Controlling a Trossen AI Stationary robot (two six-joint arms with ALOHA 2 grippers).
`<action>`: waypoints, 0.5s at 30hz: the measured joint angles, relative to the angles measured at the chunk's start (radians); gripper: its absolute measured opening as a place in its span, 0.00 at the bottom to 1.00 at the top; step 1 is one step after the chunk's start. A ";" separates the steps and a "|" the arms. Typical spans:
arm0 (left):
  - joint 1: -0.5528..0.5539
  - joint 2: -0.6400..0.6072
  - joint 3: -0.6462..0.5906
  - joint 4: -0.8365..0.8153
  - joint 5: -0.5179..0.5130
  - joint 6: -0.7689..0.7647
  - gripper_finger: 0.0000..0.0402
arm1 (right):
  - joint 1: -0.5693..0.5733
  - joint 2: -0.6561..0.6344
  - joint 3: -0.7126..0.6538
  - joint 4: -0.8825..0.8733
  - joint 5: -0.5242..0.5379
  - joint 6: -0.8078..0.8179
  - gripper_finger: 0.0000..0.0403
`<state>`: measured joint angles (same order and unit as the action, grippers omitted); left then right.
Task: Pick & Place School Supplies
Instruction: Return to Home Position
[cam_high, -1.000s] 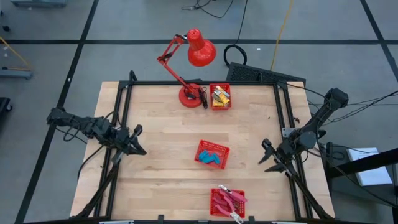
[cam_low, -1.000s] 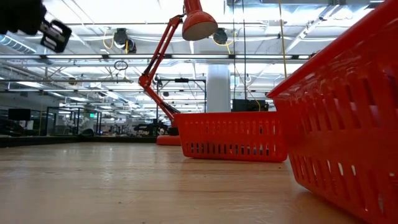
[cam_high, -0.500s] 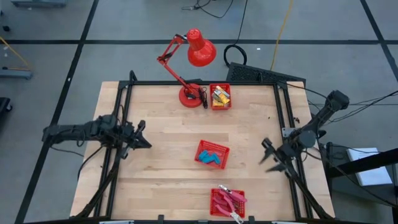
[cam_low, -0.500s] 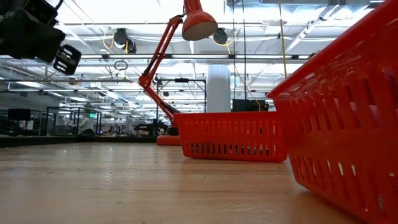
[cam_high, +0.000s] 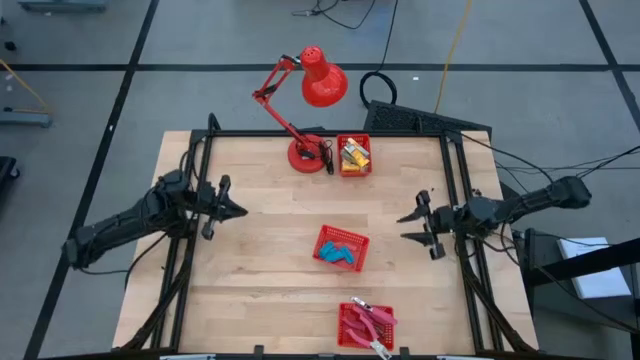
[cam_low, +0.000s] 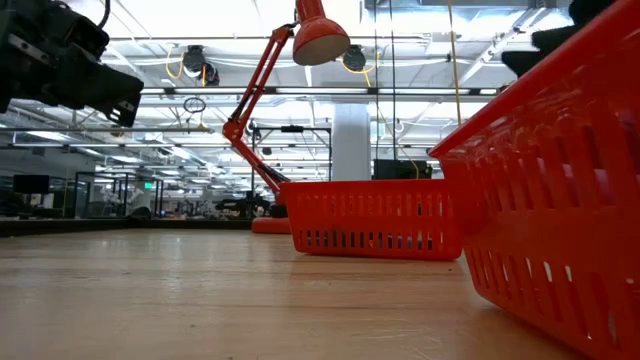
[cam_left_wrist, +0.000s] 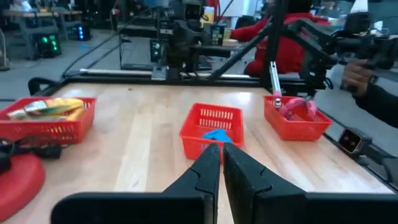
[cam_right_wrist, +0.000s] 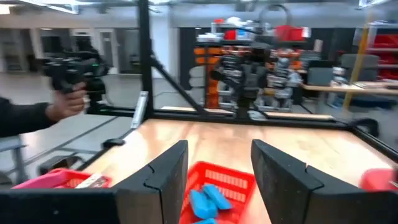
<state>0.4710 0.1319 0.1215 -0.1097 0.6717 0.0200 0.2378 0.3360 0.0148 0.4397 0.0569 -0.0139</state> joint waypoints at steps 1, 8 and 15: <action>0.017 -0.001 0.000 0.001 0.022 0.005 0.05 | -0.017 -0.005 0.002 0.000 -0.048 -0.007 0.41; 0.097 -0.002 0.023 -0.067 0.159 0.034 0.05 | -0.042 -0.145 0.050 -0.079 -0.131 -0.083 0.41; 0.160 -0.036 0.089 -0.180 0.180 0.067 0.05 | -0.038 -0.333 0.086 -0.314 -0.005 -0.078 0.41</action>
<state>0.6308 0.0956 0.2104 -0.2900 0.8520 0.0865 0.1993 0.0033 0.1013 0.1256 0.0521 -0.0921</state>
